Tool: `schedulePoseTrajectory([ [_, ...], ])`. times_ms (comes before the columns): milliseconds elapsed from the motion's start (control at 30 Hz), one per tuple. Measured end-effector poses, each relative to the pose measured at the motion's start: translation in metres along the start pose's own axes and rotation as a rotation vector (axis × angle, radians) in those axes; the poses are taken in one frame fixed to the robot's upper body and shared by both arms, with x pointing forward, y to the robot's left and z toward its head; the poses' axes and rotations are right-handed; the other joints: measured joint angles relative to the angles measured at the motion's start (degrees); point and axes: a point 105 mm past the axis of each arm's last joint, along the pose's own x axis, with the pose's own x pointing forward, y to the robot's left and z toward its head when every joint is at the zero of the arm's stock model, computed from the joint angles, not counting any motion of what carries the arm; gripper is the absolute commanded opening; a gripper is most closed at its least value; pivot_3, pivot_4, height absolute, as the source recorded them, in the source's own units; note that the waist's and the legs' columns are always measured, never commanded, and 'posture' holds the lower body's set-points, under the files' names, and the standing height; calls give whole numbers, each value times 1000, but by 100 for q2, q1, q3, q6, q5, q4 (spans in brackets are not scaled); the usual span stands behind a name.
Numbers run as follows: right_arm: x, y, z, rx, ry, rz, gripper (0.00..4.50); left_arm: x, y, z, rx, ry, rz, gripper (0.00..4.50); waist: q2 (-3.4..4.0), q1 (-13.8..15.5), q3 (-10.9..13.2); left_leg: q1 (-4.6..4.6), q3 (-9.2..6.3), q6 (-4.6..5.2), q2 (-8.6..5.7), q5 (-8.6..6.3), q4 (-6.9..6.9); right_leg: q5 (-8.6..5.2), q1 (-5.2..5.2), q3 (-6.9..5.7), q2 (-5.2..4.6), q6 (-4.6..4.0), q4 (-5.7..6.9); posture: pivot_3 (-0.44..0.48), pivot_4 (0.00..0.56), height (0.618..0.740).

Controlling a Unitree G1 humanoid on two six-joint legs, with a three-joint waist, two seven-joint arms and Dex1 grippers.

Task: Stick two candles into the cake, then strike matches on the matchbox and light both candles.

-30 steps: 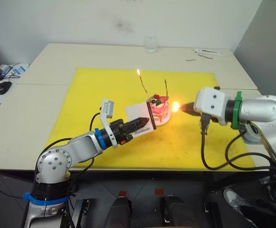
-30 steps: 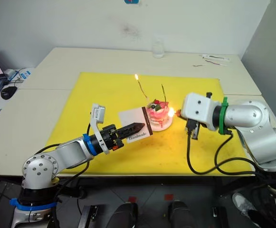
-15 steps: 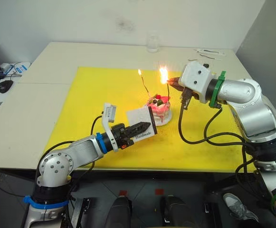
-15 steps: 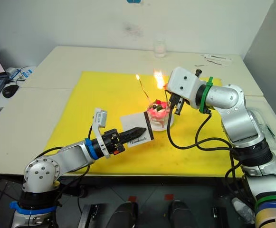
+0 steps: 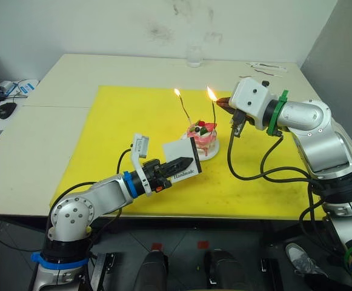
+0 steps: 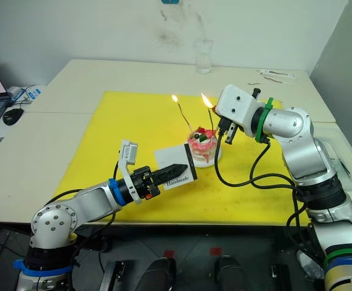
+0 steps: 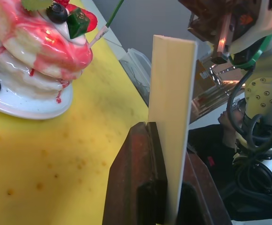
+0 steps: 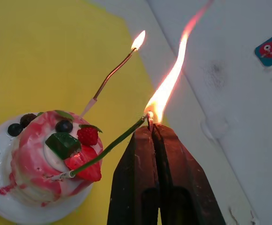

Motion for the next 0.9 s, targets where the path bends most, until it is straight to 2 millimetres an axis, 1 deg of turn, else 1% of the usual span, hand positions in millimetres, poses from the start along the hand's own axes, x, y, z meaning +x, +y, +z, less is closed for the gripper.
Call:
schedulePoseTrajectory([
  [600,-1,0,-1,4,3,1,28,1,-2,2,9,-1,-6,0,0,-1,0,0,0,0,0,0,0,0,0,0,0,0,0,0,150,740],
  [767,-2,6,-7,21,14,9,28,1,-2,3,11,-2,-8,0,0,-1,0,0,1,0,0,0,0,0,0,1,0,0,-1,0,150,740],
  [900,-3,6,-6,19,16,8,28,2,-2,3,11,-1,-9,0,0,-1,0,0,-1,0,0,0,0,0,0,0,0,0,0,0,150,740],
])
